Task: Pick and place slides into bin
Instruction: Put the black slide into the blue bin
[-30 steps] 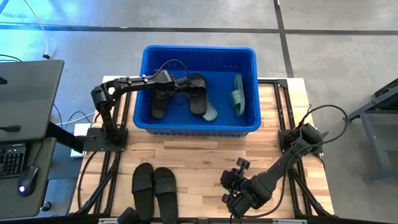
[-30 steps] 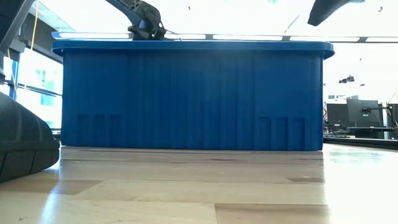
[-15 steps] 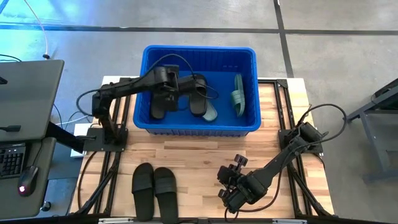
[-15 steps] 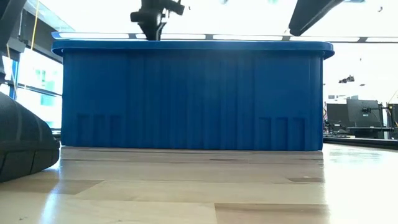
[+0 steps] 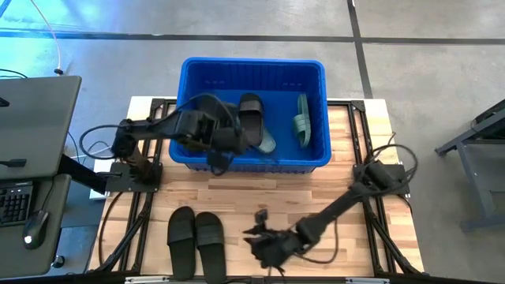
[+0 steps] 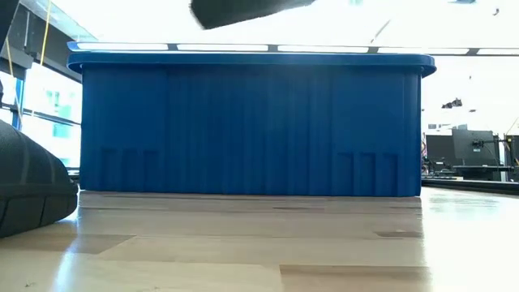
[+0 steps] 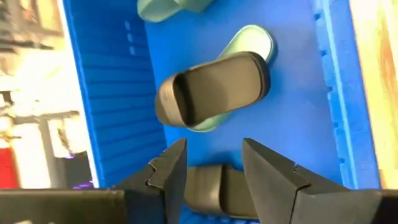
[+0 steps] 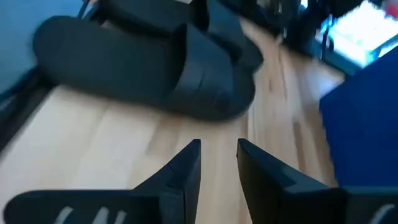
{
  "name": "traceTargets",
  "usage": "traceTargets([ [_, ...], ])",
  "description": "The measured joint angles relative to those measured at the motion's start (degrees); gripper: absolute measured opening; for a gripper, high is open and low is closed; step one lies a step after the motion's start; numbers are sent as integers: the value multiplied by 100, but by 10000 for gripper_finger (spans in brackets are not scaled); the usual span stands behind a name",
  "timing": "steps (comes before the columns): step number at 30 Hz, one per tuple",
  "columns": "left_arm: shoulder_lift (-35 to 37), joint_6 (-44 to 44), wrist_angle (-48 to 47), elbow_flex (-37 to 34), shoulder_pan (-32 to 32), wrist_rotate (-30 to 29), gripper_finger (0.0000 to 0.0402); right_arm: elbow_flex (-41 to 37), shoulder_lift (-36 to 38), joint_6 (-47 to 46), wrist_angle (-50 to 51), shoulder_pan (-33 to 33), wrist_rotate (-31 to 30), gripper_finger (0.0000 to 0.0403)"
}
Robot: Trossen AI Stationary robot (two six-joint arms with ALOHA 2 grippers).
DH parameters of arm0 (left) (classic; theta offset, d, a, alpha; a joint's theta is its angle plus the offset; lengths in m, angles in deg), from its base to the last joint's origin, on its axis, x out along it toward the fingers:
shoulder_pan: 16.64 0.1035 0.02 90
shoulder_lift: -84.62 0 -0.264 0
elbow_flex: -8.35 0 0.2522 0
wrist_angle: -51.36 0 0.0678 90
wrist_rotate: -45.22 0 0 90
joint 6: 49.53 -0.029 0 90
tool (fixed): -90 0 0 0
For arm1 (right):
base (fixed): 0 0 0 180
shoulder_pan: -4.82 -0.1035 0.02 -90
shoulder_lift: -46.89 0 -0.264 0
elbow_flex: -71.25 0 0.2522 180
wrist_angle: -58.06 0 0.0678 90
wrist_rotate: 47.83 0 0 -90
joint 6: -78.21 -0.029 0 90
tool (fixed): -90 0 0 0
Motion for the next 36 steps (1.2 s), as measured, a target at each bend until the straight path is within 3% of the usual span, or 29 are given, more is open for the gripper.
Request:
traceTargets([
  [4,-3,-21,1,0,-230,-417,143,-128,-299,449,-1222,391,490,114],
  [9,-3,-105,0,0,-247,-466,143,-25,-687,449,-2105,742,2173,146],
  [11,-3,-105,0,0,-234,-460,142,46,-931,515,-2533,804,2548,160],
  [16,-3,-104,0,0,-235,-452,142,422,-1532,1341,-3155,828,2231,191],
  [22,-3,-83,0,0,-235,-441,142,808,-1839,1151,-3185,894,2379,201],
  [36,-3,99,0,0,-235,-439,142,838,-1823,1220,-2418,1185,1990,155],
])
